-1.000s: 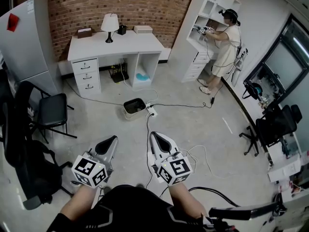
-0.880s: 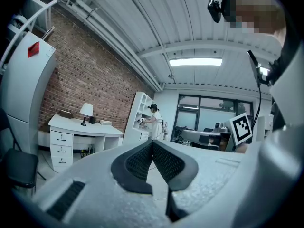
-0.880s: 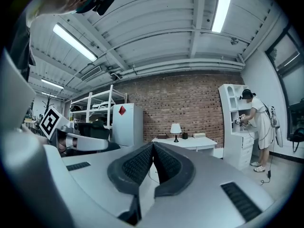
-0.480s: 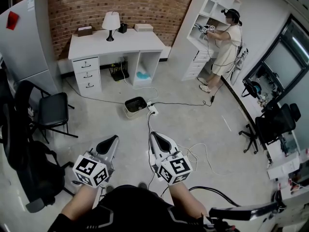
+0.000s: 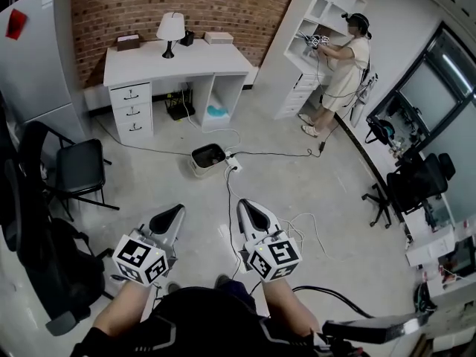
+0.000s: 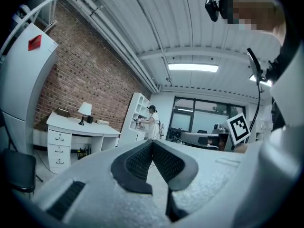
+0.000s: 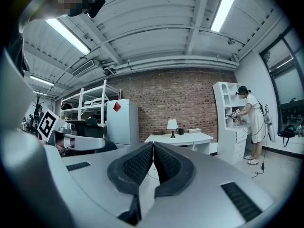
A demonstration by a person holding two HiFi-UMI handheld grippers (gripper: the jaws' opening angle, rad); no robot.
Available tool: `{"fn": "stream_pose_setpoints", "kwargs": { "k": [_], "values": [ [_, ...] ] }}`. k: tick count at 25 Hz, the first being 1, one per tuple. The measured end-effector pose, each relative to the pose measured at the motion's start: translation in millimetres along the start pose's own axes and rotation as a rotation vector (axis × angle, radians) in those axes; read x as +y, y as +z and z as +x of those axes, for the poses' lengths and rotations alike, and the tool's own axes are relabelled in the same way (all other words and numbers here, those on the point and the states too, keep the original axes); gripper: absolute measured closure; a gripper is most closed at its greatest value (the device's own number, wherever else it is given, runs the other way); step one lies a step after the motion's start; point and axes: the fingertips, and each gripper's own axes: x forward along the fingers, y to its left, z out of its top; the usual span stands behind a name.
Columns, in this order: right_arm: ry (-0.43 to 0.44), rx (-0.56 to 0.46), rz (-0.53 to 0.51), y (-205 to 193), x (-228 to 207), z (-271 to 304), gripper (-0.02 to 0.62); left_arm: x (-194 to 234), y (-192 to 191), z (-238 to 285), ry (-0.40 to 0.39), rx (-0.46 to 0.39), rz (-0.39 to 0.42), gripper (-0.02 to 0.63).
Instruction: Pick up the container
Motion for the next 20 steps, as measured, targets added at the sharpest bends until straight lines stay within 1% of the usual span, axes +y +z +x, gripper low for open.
{"fn": "stream_pose_setpoints", "kwargs": {
  "k": [4, 9, 15, 20],
  "values": [
    [-0.026, 0.017, 0.004, -2, 5, 2, 0.588, 12, 0, -8, -0.001, 0.003, -0.013, 0.597],
    [-0.021, 0.018, 0.008, -2, 3, 12, 0.588, 21, 1, -5, 0.004, -0.004, -0.020, 0.597],
    [-0.009, 0.001, 0.042, -2, -22, 40, 0.588, 38, 6, 15, 0.034, 0.002, 0.009, 0.597],
    [0.005, -0.023, 0.061, 3, -50, 67, 0.588, 53, 11, 43, 0.058, 0.016, 0.030, 0.597]
  ]
}}
